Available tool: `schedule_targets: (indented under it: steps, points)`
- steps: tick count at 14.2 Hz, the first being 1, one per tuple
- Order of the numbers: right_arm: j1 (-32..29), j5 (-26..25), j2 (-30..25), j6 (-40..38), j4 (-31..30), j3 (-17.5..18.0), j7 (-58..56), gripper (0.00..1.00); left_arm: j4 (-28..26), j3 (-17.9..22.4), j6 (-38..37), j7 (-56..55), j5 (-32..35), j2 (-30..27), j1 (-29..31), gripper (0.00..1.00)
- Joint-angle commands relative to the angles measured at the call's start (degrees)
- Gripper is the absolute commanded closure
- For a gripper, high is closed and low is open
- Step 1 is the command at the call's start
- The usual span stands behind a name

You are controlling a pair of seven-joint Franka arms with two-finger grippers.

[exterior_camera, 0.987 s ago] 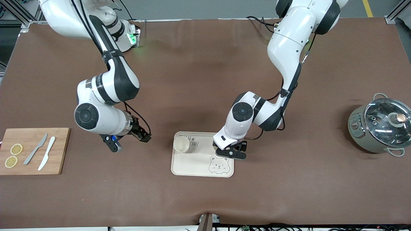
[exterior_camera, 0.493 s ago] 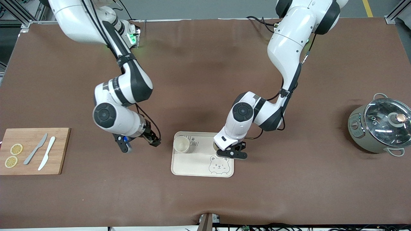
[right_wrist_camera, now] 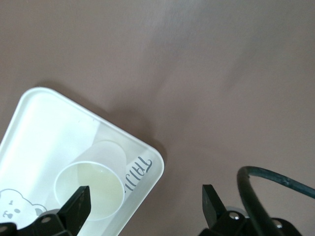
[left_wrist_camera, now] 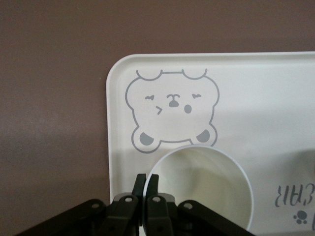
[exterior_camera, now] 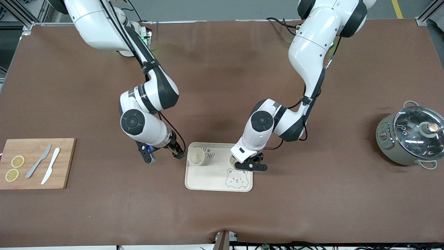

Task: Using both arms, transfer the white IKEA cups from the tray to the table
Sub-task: 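Close the left gripper on the cup while the right gripper approaches the other cup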

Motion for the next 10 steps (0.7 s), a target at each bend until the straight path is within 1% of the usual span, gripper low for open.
schedule_targets:
  steps: [1,2,4,6,7,8,10]
  points:
    - [1.4,-0.1,1.5,0.8,1.3,-0.4,1.7,0.0,0.5,0.7,-0.6,-0.8,-1.0,-1.0,-0.7,1.0]
    - [1.3,0.1,1.5,1.8,1.3,-0.4,1.7,0.0,-0.1,0.6,-2.4,-0.8,-1.1,-1.7,-0.4,1.0]
    - [1.8,0.1,2.4,4.9,1.3,-0.4,3.1,0.0,-1.3,0.3,-7.4,-0.7,-1.3,-5.0,0.3,1.0]
    - [2.1,-0.3,3.1,5.6,1.3,-0.4,4.3,0.01,-5.7,0.3,-8.8,0.0,-1.3,-9.8,1.0,1.0]
    - [2.0,-0.4,3.4,5.9,1.3,-0.4,4.3,0.07,-8.4,0.2,-8.8,0.3,-1.3,-12.4,1.4,1.0]
    - [2.1,-0.5,4.0,6.8,1.3,-0.4,4.4,0.1,-11.9,0.2,-8.8,0.8,-1.3,-15.3,1.8,1.0]
    - [2.3,-0.5,4.3,8.4,1.3,-0.4,4.4,0.19,-18.0,-0.6,-8.6,3.4,-1.3,-21.1,3.9,1.0]
